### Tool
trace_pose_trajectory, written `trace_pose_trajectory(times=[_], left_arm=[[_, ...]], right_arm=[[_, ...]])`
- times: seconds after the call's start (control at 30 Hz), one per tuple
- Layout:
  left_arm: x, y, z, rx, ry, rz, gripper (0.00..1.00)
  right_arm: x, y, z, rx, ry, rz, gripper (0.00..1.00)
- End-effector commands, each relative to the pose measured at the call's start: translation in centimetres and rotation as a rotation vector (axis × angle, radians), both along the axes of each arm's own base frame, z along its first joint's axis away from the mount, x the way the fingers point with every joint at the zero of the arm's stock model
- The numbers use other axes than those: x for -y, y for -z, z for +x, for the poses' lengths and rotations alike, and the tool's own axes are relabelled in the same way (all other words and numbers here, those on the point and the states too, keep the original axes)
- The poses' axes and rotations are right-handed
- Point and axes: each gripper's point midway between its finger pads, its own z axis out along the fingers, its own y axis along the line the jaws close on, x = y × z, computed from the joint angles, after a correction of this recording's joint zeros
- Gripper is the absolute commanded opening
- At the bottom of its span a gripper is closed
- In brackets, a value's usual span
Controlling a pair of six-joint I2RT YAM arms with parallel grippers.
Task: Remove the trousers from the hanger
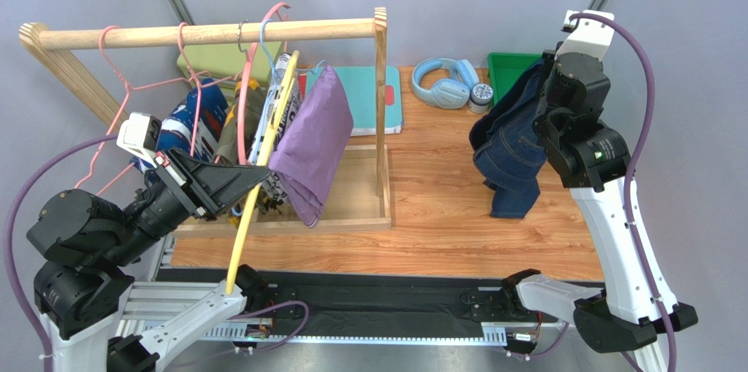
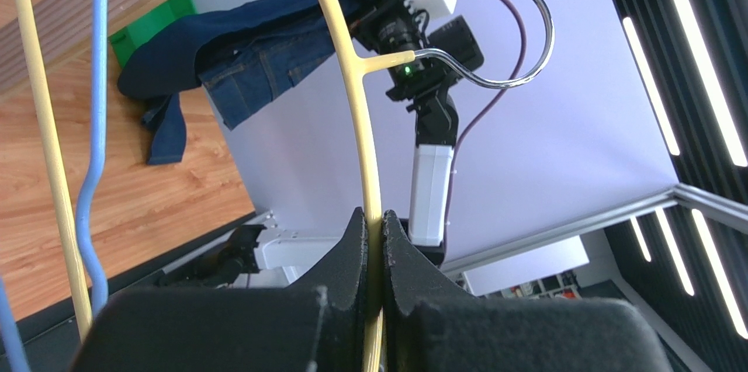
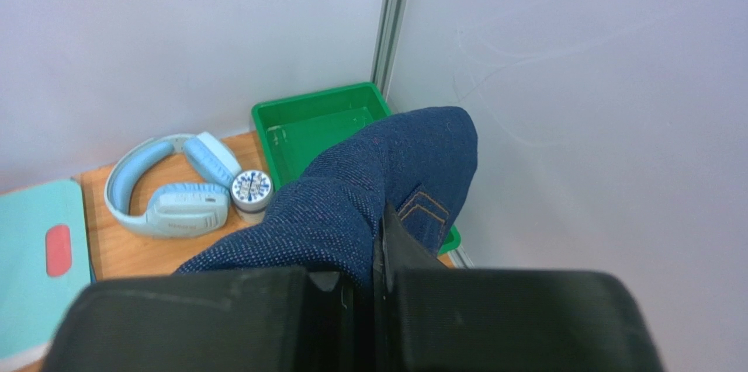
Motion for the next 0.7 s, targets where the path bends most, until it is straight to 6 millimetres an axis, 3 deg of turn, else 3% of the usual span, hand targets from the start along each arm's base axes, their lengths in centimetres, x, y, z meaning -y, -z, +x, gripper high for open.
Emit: trace_pose_trajectory(times=[0.0, 0.1, 0.17, 0.2, 0.23, 0.3, 0.37, 0.43, 0.47, 0.5, 0.57, 0.6, 0.67], left_arm=[[0.9, -3.0, -2.0, 0.18, 0.111, -0.022, 0.0], [1.0, -3.3, -2.6, 0.251, 0.133, -0.002, 0.0], [1.0, -3.3, -2.9, 0.302, 0.139, 0.022, 0.0], [1.0, -3.3, -3.0, 0.32, 0.143, 0.029, 0.0], [1.1, -3.1, -2.9, 0.33, 0.146, 0.042, 0.0], [1.3, -2.5, -3.0, 0.36, 0.157, 0.074, 0.0], [1.5, -1.9, -3.0, 0.373, 0.168, 0.097, 0.0], [1.7, -0.9, -3.0, 0.366, 0.18, 0.112, 0.0], [1.8, -0.5, -3.2, 0.374, 0.195, 0.121, 0.0], [2.0, 0.1, -3.1, 0.367, 0.205, 0.133, 0.0], [1.7, 0.7, -3.9, 0.384, 0.221, 0.137, 0.0], [1.8, 1.3, -3.9, 0.382, 0.227, 0.15, 0.0], [1.3, 1.5, -4.5, 0.408, 0.221, 0.152, 0.0]], right_arm=[[1.2, -7.5, 0.6, 0.241, 0.029, 0.053, 0.0], [1.8, -9.8, 1.7, 0.303, 0.059, 0.04, 0.0], [2.3, -12.9, 1.4, 0.386, 0.071, 0.044, 0.0], [2.6, -13.2, 2.3, 0.388, 0.087, 0.036, 0.0], [3.0, -15.5, 1.5, 0.447, 0.094, 0.037, 0.0], [3.5, -16.6, 2.1, 0.475, 0.11, 0.023, 0.0], [4.6, -19.3, 1.1, 0.58, 0.137, 0.028, 0.0], [5.0, -20.5, 1.9, 0.632, 0.135, 0.039, 0.0], [6.1, -21.7, 1.2, 0.673, 0.16, 0.042, 0.0], [6.0, -20.9, 3.4, 0.649, 0.145, 0.032, 0.0], [6.6, -20.1, 5.3, 0.637, 0.143, 0.024, 0.0], [6.8, -18.5, 7.4, 0.597, 0.147, 0.02, 0.0], [7.1, -16.5, 9.8, 0.567, 0.148, 0.033, 0.0]])
